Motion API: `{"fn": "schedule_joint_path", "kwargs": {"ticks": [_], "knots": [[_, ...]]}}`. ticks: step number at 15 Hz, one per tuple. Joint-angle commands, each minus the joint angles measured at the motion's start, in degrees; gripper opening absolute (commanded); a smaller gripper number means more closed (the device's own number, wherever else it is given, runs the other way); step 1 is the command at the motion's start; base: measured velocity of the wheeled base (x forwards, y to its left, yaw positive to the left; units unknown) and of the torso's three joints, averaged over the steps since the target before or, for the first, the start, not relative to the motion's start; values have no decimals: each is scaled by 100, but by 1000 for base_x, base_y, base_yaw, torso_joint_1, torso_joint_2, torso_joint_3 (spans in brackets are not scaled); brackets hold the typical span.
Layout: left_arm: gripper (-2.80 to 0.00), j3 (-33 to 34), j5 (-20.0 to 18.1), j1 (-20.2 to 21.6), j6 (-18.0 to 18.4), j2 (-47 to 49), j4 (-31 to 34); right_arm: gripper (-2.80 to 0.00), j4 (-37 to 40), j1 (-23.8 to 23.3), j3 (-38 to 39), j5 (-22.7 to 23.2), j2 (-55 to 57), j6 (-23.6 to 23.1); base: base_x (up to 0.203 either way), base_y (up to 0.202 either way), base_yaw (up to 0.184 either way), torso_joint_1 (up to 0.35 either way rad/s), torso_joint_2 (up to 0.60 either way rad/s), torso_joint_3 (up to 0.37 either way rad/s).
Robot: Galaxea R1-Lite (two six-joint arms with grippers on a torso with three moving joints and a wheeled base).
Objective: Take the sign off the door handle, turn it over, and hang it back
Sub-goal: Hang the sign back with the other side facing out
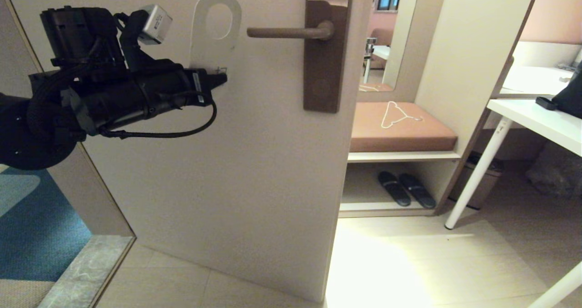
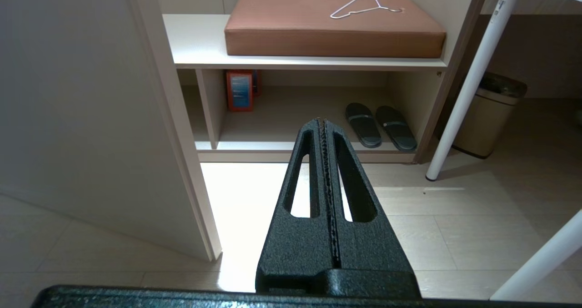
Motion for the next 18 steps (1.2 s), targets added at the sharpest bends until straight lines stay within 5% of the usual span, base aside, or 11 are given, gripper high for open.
{"fn": "schedule_joint_path", "kwargs": {"ticks": [1,8,18], "knots": [[-280,-8,57,-81,-9,-28,26,-280,-4,1,0,-4,7,3,0,0,0,0,0,0],[-280,-32,499,-304,-75,78,353,-280,-4,1,0,-4,7,-2,0,0,0,0,0,0],[-280,-891,605,-279,-547,229,1313,-280,-4,1,0,-4,7,-3,0,0,0,0,0,0]]}}
